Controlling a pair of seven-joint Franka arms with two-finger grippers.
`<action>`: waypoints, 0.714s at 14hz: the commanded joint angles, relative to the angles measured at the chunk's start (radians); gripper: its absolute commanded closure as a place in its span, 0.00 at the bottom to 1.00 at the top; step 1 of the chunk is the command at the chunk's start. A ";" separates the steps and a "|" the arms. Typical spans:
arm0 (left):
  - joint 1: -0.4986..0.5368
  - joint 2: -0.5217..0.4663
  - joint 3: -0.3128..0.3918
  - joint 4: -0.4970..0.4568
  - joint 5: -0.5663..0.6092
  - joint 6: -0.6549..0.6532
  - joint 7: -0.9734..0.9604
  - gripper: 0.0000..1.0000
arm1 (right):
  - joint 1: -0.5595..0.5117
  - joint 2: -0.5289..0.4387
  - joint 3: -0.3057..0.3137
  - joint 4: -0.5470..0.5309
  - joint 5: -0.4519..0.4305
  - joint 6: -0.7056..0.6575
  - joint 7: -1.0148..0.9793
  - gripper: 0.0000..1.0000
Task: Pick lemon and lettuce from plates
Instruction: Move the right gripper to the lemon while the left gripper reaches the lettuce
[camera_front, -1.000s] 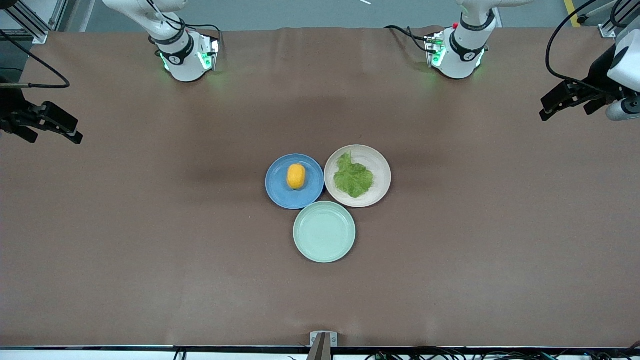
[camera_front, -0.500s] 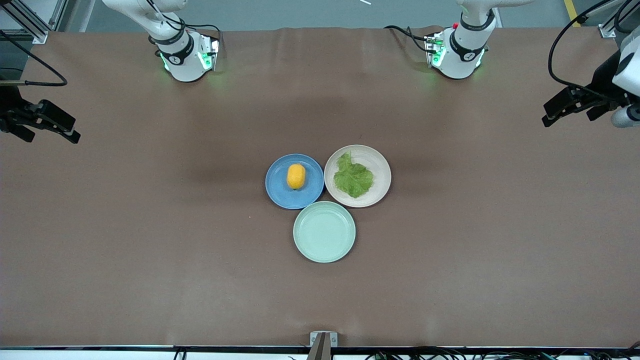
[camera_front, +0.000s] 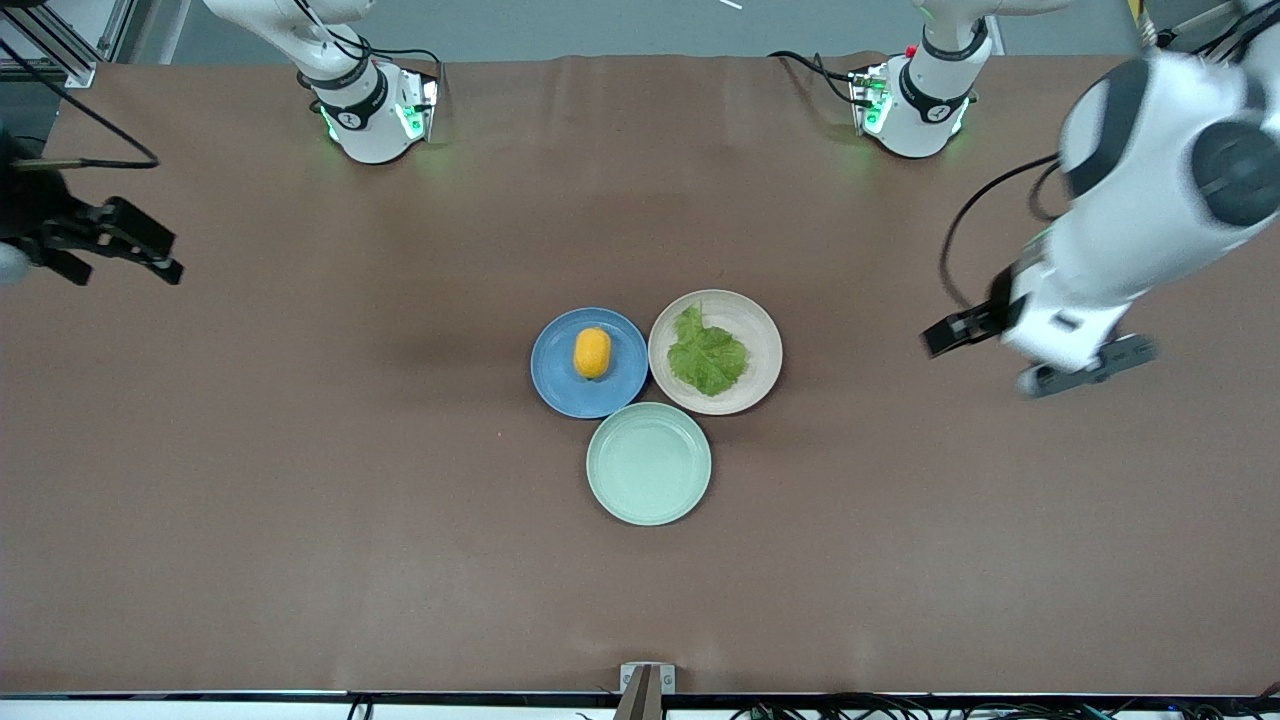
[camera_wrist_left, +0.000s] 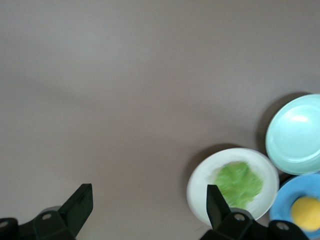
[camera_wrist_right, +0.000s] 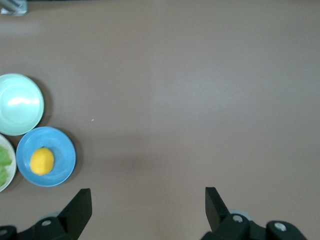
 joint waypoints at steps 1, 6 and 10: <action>-0.101 0.065 0.001 -0.063 0.054 0.131 -0.182 0.00 | 0.102 0.048 0.002 0.009 -0.008 0.002 0.098 0.00; -0.270 0.172 -0.002 -0.254 0.099 0.468 -0.580 0.00 | 0.357 0.196 0.002 -0.017 -0.012 -0.016 0.274 0.00; -0.356 0.252 -0.002 -0.248 0.101 0.514 -0.768 0.00 | 0.532 0.312 0.002 -0.062 -0.002 0.178 0.445 0.00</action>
